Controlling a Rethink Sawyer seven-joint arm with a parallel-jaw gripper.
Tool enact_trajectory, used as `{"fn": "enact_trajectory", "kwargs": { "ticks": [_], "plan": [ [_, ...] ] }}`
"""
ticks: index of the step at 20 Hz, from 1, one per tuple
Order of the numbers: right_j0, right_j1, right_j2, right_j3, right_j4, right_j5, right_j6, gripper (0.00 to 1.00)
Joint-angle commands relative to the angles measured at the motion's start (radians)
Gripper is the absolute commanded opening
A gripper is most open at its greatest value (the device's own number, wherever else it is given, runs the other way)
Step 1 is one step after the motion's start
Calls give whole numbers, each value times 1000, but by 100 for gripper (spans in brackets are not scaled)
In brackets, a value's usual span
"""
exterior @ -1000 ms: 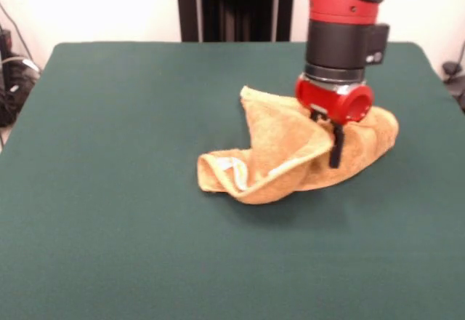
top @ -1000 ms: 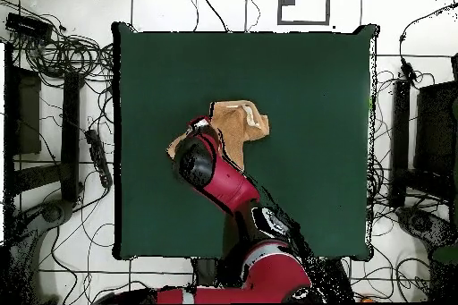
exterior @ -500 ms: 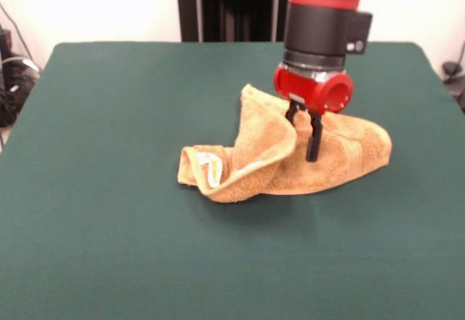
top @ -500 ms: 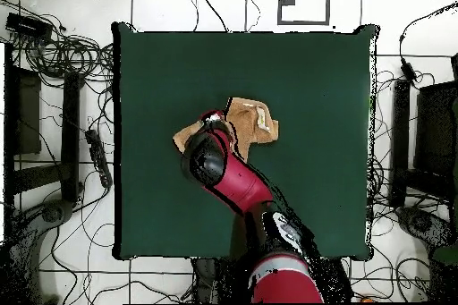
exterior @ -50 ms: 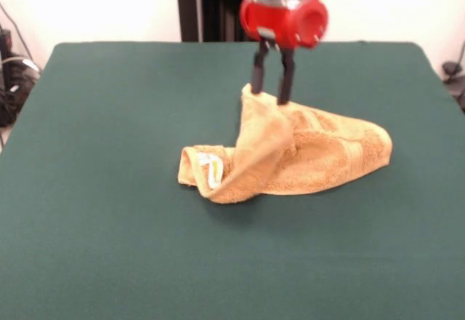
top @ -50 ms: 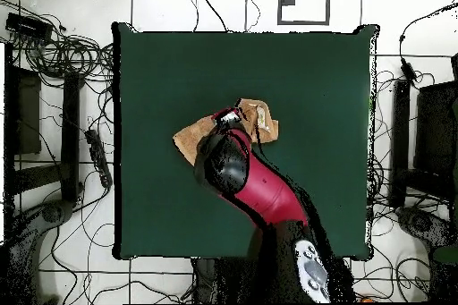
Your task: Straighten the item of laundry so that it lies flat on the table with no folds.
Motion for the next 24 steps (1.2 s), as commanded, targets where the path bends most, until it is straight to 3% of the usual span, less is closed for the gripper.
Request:
{"fn": "enact_trajectory", "kwargs": {
  "ticks": [1, 8, 18, 19, 20, 24],
  "plan": [
    [26, -94, -98, 35, -83, 240, 49, 100],
    [-74, -96, -28, 41, -161, 198, 37, 100],
    [-101, -65, 48, 38, -200, 141, 82, 100],
    [-175, -71, 161, 72, -200, 119, 70, 100],
    [-208, -68, 214, 86, -200, 107, 68, 100],
    [-231, -46, 272, 77, -222, 71, 104, 100]
  ]
}}
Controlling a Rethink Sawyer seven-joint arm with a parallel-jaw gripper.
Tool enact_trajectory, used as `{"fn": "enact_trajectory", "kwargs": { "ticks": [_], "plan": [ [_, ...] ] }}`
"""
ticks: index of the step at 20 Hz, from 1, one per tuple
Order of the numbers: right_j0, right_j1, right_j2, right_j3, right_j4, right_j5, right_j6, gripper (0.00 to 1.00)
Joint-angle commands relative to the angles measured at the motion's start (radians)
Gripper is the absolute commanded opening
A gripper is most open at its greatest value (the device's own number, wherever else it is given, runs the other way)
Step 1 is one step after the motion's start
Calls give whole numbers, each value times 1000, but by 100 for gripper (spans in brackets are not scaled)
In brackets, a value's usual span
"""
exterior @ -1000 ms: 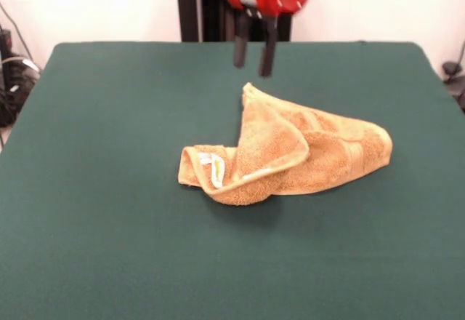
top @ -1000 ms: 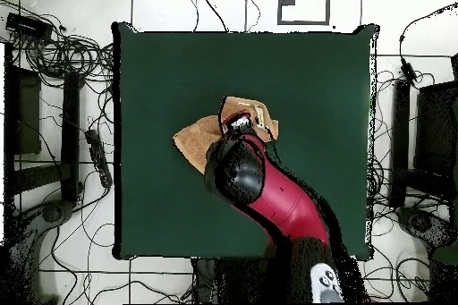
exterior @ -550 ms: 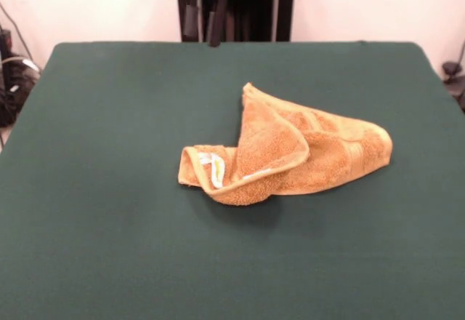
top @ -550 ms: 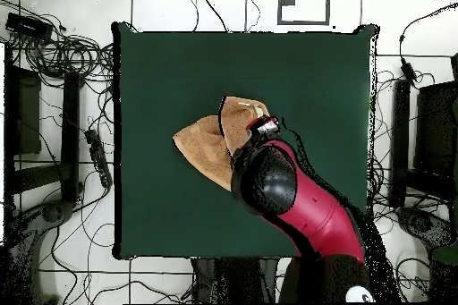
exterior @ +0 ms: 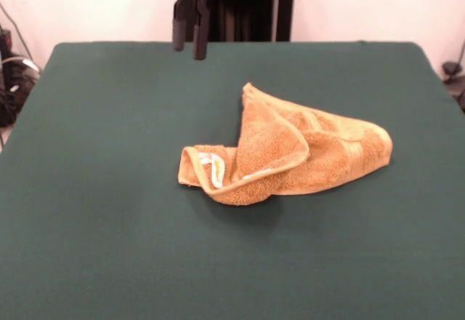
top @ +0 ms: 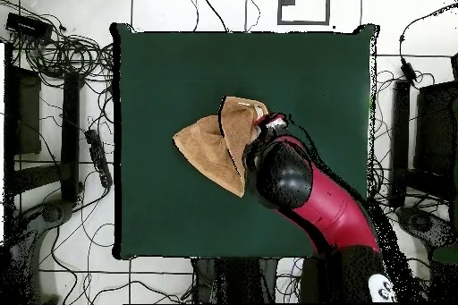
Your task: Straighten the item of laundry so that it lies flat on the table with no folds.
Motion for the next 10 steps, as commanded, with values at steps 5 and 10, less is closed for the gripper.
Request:
{"fn": "enact_trajectory", "kwargs": {
  "ticks": [5, 10],
  "plan": [
    [-48, 66, 294, 89, -36, -69, 138, 100],
    [-57, 66, 351, 94, -25, -77, 156, 100]
  ]
}}
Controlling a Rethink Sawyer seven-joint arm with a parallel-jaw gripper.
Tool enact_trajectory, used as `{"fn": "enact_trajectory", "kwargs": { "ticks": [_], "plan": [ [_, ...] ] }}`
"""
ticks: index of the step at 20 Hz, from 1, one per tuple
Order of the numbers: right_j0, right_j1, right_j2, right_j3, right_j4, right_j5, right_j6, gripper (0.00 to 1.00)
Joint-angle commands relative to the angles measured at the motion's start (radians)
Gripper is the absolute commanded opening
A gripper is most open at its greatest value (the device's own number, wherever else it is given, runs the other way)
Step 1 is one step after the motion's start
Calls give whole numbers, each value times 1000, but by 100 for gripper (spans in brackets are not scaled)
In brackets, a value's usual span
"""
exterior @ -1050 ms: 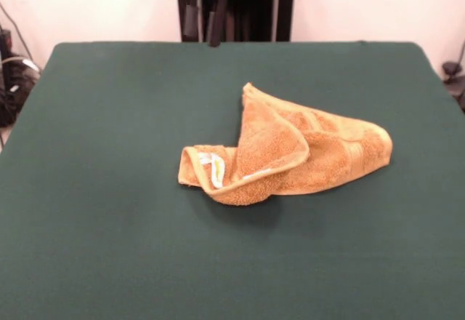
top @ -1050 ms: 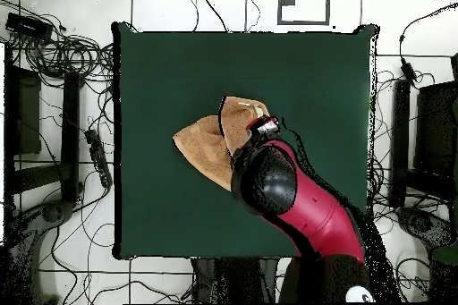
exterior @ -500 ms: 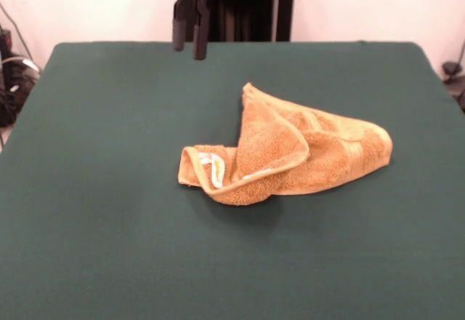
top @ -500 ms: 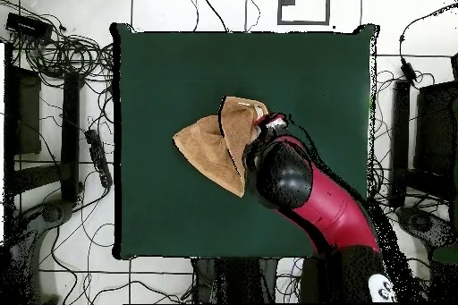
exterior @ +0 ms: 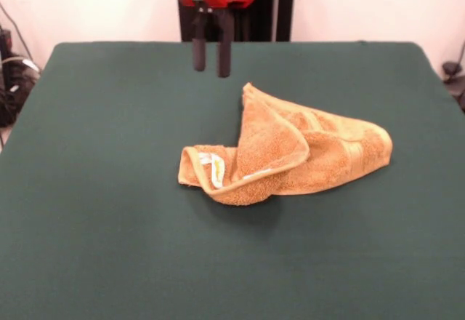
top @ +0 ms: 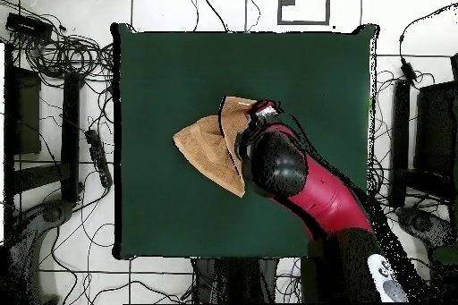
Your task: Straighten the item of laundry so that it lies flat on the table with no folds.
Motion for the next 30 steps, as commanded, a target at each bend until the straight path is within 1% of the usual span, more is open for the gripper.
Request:
{"fn": "enact_trajectory", "kwargs": {
  "ticks": [1, 4, 10, 14, 24, 27, 30],
  "plan": [
    [-3, 61, 228, 89, -31, -30, 153, 100],
    [-17, 59, 265, 94, -35, -35, 152, 100],
    [-1, 57, 282, 92, -17, -43, 177, 100],
    [-12, 87, 310, 80, -28, -77, 180, 100],
    [-14, 129, 311, 56, -52, -130, 166, 100],
    [-39, 185, 323, 25, -89, -166, 141, 100],
    [-38, 212, 308, 1, -106, -183, 135, 100]
  ]
}}
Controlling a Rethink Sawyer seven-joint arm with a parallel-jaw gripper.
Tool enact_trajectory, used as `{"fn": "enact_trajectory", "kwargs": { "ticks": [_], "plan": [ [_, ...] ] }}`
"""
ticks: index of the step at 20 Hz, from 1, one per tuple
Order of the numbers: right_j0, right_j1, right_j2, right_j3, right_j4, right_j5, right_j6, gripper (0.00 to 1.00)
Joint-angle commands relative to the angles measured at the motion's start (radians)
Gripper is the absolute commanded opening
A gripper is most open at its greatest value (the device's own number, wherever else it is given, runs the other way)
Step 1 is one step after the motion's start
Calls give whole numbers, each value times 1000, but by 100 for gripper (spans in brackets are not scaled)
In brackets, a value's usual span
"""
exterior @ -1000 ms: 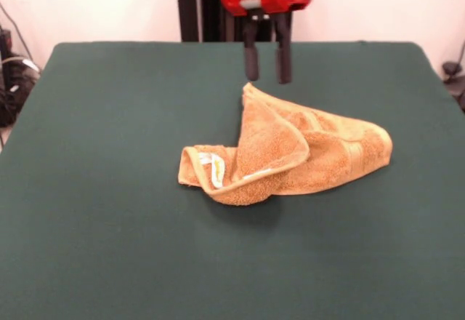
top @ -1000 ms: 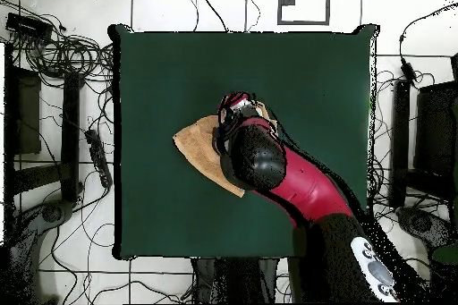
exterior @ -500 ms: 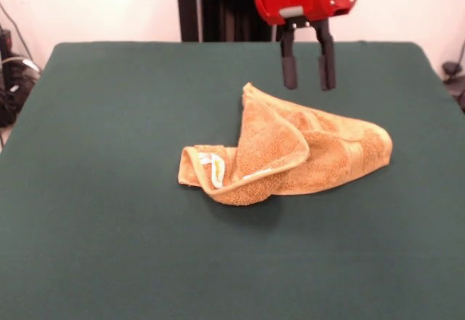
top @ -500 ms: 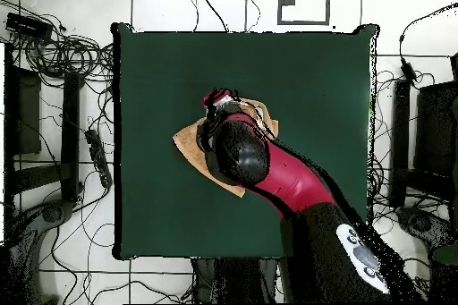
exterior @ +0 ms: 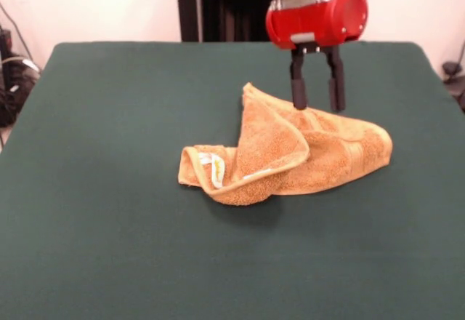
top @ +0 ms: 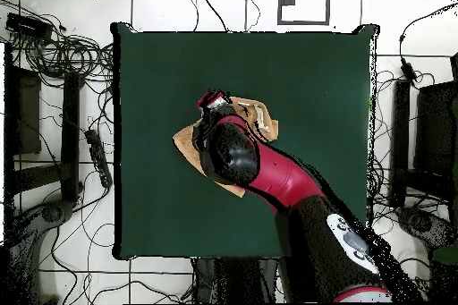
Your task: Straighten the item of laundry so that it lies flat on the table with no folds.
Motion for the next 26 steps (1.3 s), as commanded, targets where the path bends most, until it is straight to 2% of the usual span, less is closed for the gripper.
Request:
{"fn": "enact_trajectory", "kwargs": {
  "ticks": [1, 6, 9, 12, 15, 22, 26],
  "plan": [
    [-13, 132, 81, -22, -59, -63, 133, 100],
    [-21, 179, 57, -63, -93, -81, 117, 100],
    [5, 172, -14, -88, -85, -64, 104, 100],
    [23, 117, -114, -100, -70, 19, 70, 100],
    [22, 113, -129, -106, -74, 28, 64, 100],
    [57, 165, -150, -153, -60, -7, 87, 100],
    [49, 184, -117, -158, -77, -26, 104, 100]
  ]
}}
